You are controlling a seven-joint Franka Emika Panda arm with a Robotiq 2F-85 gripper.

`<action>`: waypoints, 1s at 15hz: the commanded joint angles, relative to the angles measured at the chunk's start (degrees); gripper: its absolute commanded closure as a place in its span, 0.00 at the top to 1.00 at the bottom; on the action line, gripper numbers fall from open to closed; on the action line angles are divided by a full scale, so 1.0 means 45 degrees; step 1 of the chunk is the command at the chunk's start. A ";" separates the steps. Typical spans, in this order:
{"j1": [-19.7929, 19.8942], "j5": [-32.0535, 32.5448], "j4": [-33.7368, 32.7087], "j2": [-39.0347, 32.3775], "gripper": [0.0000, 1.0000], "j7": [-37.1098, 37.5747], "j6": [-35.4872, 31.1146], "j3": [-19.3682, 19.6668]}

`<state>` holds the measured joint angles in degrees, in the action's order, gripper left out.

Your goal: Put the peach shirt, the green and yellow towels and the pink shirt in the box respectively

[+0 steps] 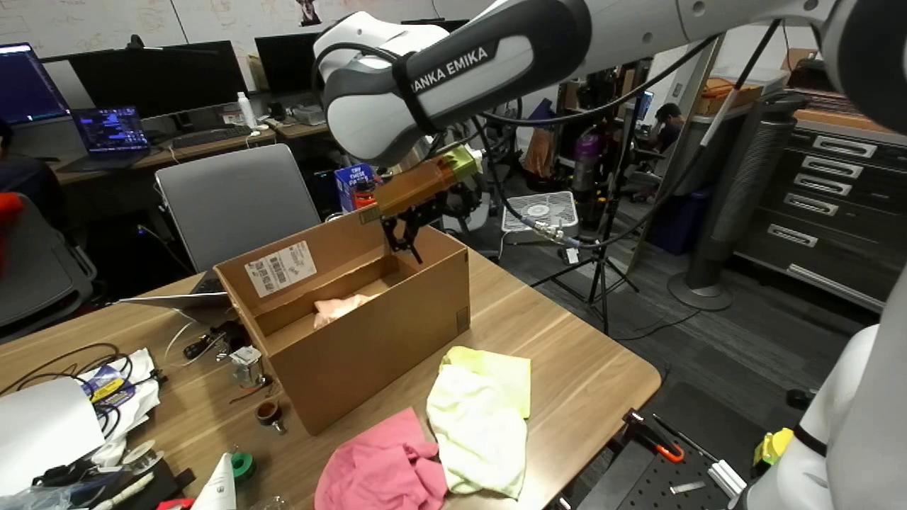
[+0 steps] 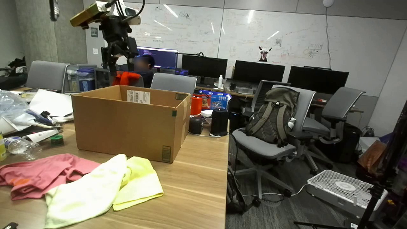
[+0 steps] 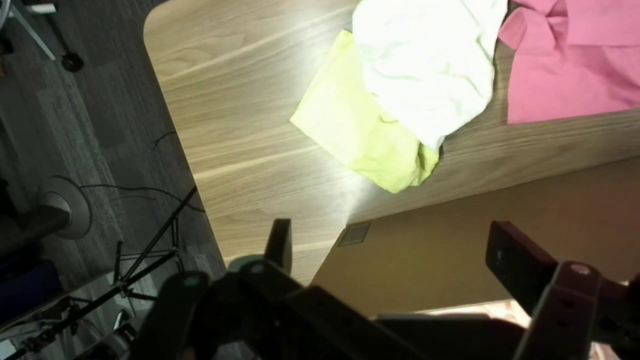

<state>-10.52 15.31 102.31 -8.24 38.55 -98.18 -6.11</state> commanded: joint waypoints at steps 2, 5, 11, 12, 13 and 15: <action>0.0158 -0.0421 0.2561 0.1915 1.00 -0.0393 -0.2093 -0.0096; 0.0079 -0.0984 0.3846 0.2292 1.00 -0.0132 -0.3861 -0.0332; -0.0064 -0.2131 0.5547 0.2185 1.00 0.0830 -0.5855 -0.0857; -0.0067 -0.2252 0.5770 0.2224 1.00 0.0872 -0.5973 -0.0911; -0.0043 -0.2280 0.5940 0.2269 1.00 0.0994 -0.6035 -0.0931; 0.0009 -0.2356 0.6360 0.2446 1.00 0.1126 -0.6155 -0.0921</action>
<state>-10.60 6.32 127.37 -0.19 42.46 -123.80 -10.29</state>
